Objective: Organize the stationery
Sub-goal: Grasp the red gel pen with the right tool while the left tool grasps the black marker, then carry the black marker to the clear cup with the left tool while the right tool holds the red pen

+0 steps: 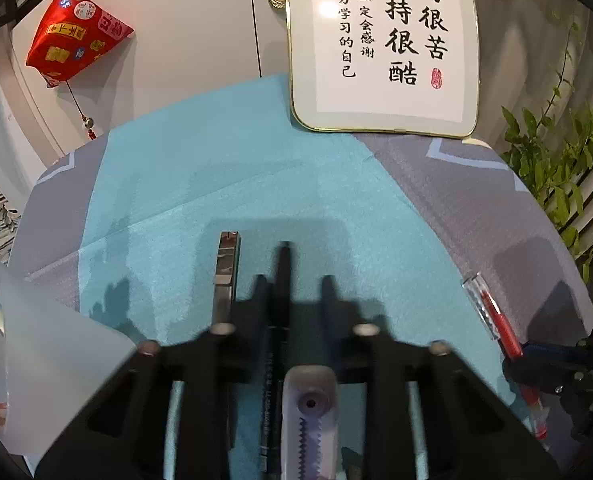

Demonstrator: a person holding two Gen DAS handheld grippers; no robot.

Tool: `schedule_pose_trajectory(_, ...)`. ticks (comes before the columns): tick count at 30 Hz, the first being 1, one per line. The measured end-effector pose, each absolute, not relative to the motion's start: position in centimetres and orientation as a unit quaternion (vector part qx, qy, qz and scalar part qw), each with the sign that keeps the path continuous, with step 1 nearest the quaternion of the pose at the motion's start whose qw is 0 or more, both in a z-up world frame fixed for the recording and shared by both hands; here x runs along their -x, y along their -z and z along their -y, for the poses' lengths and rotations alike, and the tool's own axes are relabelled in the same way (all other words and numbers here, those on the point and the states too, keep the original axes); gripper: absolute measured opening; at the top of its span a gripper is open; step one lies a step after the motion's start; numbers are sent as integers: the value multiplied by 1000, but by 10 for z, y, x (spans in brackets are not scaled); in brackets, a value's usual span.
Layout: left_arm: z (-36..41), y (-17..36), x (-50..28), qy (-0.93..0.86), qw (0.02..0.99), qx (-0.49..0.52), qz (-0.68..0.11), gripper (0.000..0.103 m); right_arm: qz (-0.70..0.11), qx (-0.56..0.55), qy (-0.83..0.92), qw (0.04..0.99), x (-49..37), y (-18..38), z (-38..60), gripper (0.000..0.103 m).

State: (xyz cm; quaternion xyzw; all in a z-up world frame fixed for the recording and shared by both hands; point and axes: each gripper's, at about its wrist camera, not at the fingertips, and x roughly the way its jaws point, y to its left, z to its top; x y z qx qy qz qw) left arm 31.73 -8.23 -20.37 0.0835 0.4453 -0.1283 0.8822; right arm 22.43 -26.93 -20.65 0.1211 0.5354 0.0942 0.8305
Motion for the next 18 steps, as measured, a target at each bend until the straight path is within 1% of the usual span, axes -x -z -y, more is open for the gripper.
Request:
schedule_pose_trajectory(5, 75, 187, -307, 121, 895, -66, -424, 10, -538, -117, -93, 829, -222, 205, 269, 10)
schedule_pose_trajectory(15, 45, 92, -227, 137, 941, -39, -307, 9, -544, -111, -107, 825, -204, 203, 266, 10)
schedule_pose_trajectory(18, 31, 79, -207, 140, 947, -24, -288, 9, -549, -105, -117, 821, -195, 203, 264, 10)
